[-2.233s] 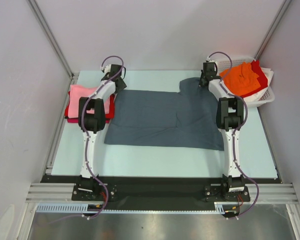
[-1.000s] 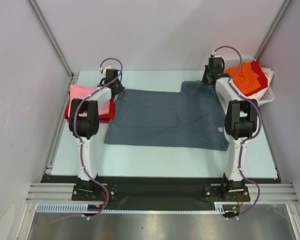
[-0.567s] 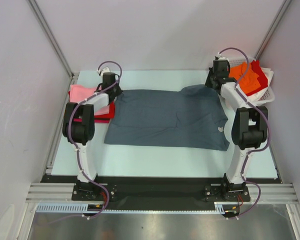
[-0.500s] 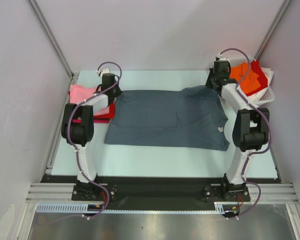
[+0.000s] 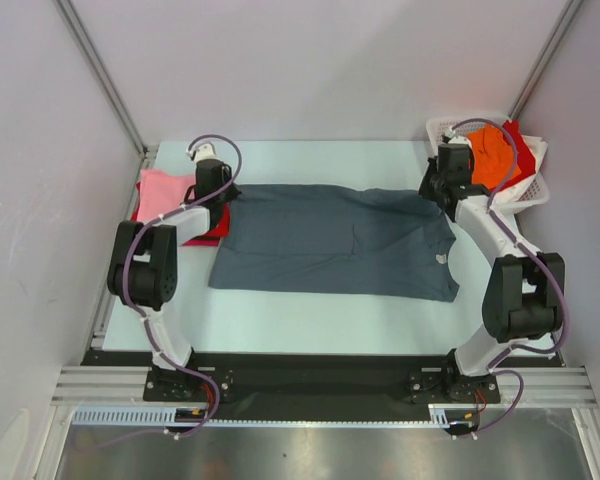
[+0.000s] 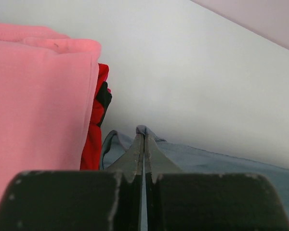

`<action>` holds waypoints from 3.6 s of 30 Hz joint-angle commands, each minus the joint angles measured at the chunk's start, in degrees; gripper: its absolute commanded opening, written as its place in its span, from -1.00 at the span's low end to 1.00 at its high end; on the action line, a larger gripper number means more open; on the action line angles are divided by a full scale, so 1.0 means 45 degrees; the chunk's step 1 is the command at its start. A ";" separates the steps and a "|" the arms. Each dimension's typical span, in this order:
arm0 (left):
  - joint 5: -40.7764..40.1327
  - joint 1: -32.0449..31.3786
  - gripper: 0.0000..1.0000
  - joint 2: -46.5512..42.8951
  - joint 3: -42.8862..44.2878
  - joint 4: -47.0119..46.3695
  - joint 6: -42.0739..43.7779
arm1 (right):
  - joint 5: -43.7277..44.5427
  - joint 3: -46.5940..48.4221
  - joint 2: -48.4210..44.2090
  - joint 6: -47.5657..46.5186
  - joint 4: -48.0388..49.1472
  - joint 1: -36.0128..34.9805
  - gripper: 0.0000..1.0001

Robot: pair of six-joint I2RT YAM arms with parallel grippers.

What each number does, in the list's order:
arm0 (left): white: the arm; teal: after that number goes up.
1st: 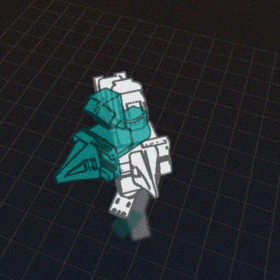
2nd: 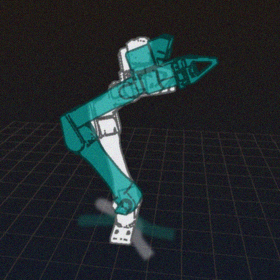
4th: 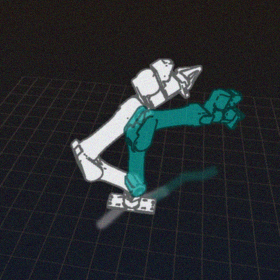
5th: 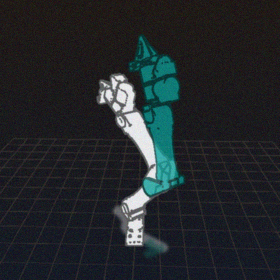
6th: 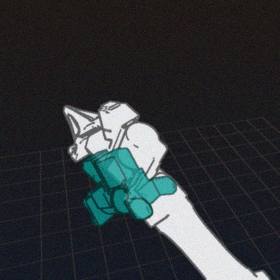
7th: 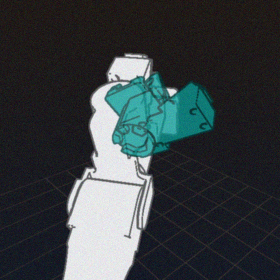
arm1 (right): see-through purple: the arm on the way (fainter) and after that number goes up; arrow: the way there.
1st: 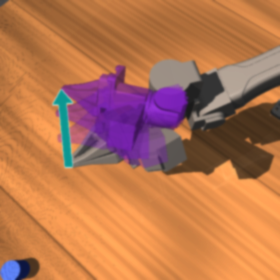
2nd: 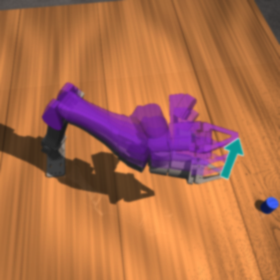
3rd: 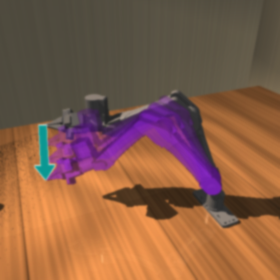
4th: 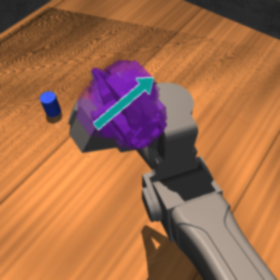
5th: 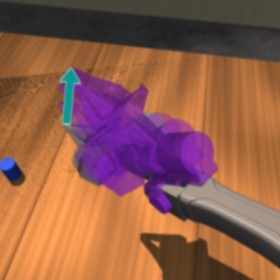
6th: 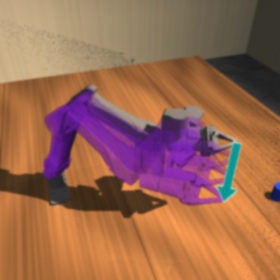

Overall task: Fold and stack the t-shirts
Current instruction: Fold the tshirt

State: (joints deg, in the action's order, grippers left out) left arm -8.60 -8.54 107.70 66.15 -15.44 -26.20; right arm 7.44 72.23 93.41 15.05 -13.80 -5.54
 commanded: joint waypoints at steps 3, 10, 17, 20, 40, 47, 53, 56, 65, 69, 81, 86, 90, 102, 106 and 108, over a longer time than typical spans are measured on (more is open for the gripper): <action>-0.0062 0.0061 -0.99 -0.1452 -0.0929 -0.1587 0.0411 | 0.0065 -0.0269 -0.1340 0.0191 0.0256 -0.0019 -1.00; 0.0251 0.0061 -0.99 -0.1882 -0.1770 -0.2232 0.0548 | 0.0202 -0.0991 -0.2455 0.0230 -0.0038 -0.0019 -1.00; 0.0076 0.0041 -0.99 -0.2584 -0.2941 -0.2661 0.0294 | 0.0104 -0.2201 -0.3820 0.0347 -0.0038 -0.0038 -1.00; 0.0036 0.0041 -0.99 -0.3053 -0.3448 -0.2779 0.0217 | 0.0201 -0.2591 -0.4328 0.0425 -0.0058 -0.0038 -1.00; -0.0724 -0.0252 -0.99 -0.5046 -0.7353 -0.4437 -0.1092 | 0.0767 -0.7040 -0.7844 0.1714 0.0526 -0.0019 -1.00; -0.1213 -0.0388 -0.99 -0.6237 -0.8995 -0.4518 -0.2575 | 0.0417 -0.8880 -0.9601 0.2358 0.0314 -0.0214 -0.91; -0.2208 -0.0447 -0.21 -0.7174 -1.0148 -0.4049 -0.4061 | 0.0826 -1.0735 -1.1906 0.3179 0.0976 -0.0273 0.32; -0.1841 -0.0564 0.05 -0.7779 -1.0422 -0.4205 -0.4043 | 0.1002 -1.0583 -1.2436 0.3102 0.1231 -0.0292 0.39; -0.2738 -0.3101 0.11 -0.9403 -0.7848 -0.1356 -0.2520 | -0.1260 -0.7596 -0.7461 0.2183 0.1835 -0.0273 0.32; -0.1725 -0.4506 0.11 -0.7594 -0.5723 -0.0905 -0.2614 | -0.2627 -0.6794 -0.5195 0.2631 0.2928 -0.0292 0.29; 0.2375 -0.6383 0.04 0.0125 0.1153 -0.0104 -0.3494 | -0.5578 -0.5405 -0.0466 0.3375 0.5311 -0.0214 0.24; 0.3823 -0.6677 0.03 0.2019 0.2505 -0.0065 -0.4002 | -0.6145 -0.5425 0.0317 0.3238 0.5489 -0.0136 0.22; 0.4780 -0.6853 0.04 0.2977 0.3072 -0.0162 -0.4412 | -0.6341 -0.5620 0.0356 0.3257 0.5567 -0.0194 0.21; 0.5271 -0.6834 0.01 0.5070 0.4362 0.0052 -0.4569 | -0.8451 -0.7728 -0.1453 0.4662 0.6173 -0.0799 0.09; 0.5212 -0.6834 0.01 0.5188 0.4460 0.0072 -0.4530 | -0.8686 -0.8647 -0.3676 0.5132 0.5589 -0.1657 0.08; 0.5192 -0.6834 0.02 0.5129 0.4460 0.0072 -0.4491 | -0.8471 -0.8881 -0.4677 0.5171 0.4810 -0.2243 0.10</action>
State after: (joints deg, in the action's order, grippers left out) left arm 14.26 -38.98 129.80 84.25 -15.29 -46.48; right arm -29.17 32.93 80.12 36.51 9.65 -12.60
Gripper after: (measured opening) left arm 0.506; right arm 0.547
